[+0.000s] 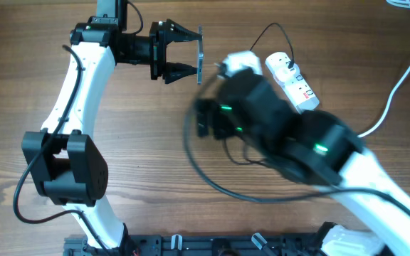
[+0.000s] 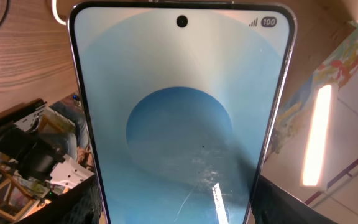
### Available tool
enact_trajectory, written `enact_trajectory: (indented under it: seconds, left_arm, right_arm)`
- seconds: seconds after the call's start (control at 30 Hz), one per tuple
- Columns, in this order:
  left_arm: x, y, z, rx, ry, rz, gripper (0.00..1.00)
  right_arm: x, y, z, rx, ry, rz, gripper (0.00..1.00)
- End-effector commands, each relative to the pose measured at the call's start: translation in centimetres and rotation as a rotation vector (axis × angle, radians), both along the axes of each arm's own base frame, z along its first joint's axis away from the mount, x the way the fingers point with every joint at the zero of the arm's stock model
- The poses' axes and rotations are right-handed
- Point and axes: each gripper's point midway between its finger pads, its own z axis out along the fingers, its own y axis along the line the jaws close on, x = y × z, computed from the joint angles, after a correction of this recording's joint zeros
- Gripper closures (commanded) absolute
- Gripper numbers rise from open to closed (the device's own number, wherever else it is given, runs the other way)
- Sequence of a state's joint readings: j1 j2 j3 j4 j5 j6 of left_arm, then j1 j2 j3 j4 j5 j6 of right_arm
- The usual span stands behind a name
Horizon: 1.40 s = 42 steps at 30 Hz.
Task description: Plug charger to phone and switch on socket
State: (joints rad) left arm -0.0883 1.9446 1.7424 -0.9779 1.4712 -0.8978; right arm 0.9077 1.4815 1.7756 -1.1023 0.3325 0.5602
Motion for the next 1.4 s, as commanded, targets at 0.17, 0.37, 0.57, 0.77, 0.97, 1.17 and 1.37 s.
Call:
enact_trajectory:
  seconds: [0.17,0.37,0.57,0.77,0.97,1.17,1.37]
  left_arm:
    - [-0.6,0.3,2.6,-0.045,-0.026,-0.009,0.27]
    - [-0.6,0.3,2.6,-0.045,-0.021,-0.009,0.27]
    - [-0.6,0.3,2.6,-0.045,-0.021,-0.009,0.26]
    - [-0.4,0.3,2.1,-0.02,-0.024,0.003,0.26]
    - [-0.2,0.3,1.8,-0.001,-0.026,0.012,0.26]
    - [-0.3,0.3,1.8,-0.001,-0.025,0.012,0.26]
    - [-0.3,0.3,1.9,-0.008,-0.024,0.008,0.26]
  right_arm:
    - [6.7,3.3,0.5,-0.028,-0.152,-0.236,0.21]
    - [7.8,3.6,-0.7,-0.046,-0.163,-0.283,0.27]
    - [9.1,2.9,-1.1,-0.029,-0.138,-0.295,0.35]
    - [8.6,4.6,-0.9,0.037,-0.091,-0.198,0.14]
    - [5.6,3.0,5.3,0.16,-0.119,-0.132,0.01]
    - [3.7,-1.6,6.8,0.178,-0.091,-0.206,0.01]
    - [7.7,5.1,-0.8,0.061,-0.011,-0.065,0.07]
